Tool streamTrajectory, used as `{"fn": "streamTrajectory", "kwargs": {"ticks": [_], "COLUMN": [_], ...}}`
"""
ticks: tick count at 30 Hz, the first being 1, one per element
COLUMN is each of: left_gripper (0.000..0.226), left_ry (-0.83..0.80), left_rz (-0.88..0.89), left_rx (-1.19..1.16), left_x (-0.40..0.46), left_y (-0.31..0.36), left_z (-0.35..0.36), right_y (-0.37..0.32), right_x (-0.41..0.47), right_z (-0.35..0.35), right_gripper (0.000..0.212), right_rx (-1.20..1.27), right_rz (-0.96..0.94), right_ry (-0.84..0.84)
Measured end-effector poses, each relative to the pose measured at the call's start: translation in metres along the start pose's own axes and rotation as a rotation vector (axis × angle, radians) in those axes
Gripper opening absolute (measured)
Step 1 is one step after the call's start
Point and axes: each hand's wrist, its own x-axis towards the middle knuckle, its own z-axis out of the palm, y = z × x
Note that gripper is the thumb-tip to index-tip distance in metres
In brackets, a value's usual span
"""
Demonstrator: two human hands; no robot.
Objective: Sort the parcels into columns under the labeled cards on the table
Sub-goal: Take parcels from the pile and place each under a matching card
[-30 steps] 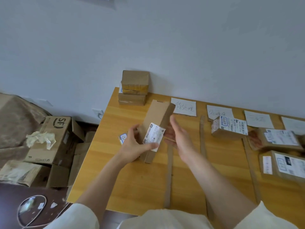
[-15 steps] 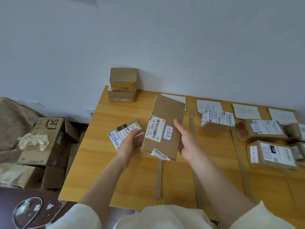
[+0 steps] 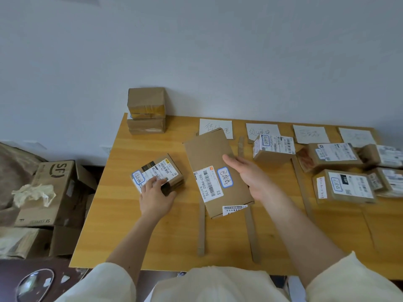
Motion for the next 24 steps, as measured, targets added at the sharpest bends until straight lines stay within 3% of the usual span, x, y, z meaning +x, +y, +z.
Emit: {"fn": "streamTrajectory", "kwargs": {"ticks": [3, 7, 10, 15, 18, 24], "left_gripper": [0.055, 0.054, 0.055, 0.058, 0.055, 0.042], "left_ry": [0.001, 0.020, 0.033, 0.086, 0.133, -0.104], "left_rz": [-0.009, -0.019, -0.047, -0.053, 0.046, 0.214], "left_rx": [-0.007, -0.009, -0.010, 0.030, 0.027, 0.047], "left_x": [0.002, 0.002, 0.002, -0.002, -0.012, -0.029], "left_y": [0.000, 0.001, 0.006, 0.023, 0.038, 0.075], "left_z": [0.001, 0.003, 0.006, 0.017, 0.032, 0.070], "right_y": [0.001, 0.004, 0.012, 0.030, 0.045, 0.074], "right_x": [-0.001, -0.004, -0.004, -0.004, -0.005, -0.024], "right_z": [-0.011, -0.023, -0.032, -0.054, -0.074, -0.123], "right_gripper": [0.050, 0.023, 0.017, 0.031, 0.040, 0.037], "right_rx": [-0.056, -0.065, -0.080, -0.028, 0.045, 0.293], "right_rz": [0.015, 0.038, 0.066, 0.120, 0.151, 0.247], "right_ry": [0.004, 0.010, 0.023, 0.080, 0.153, 0.357]}}
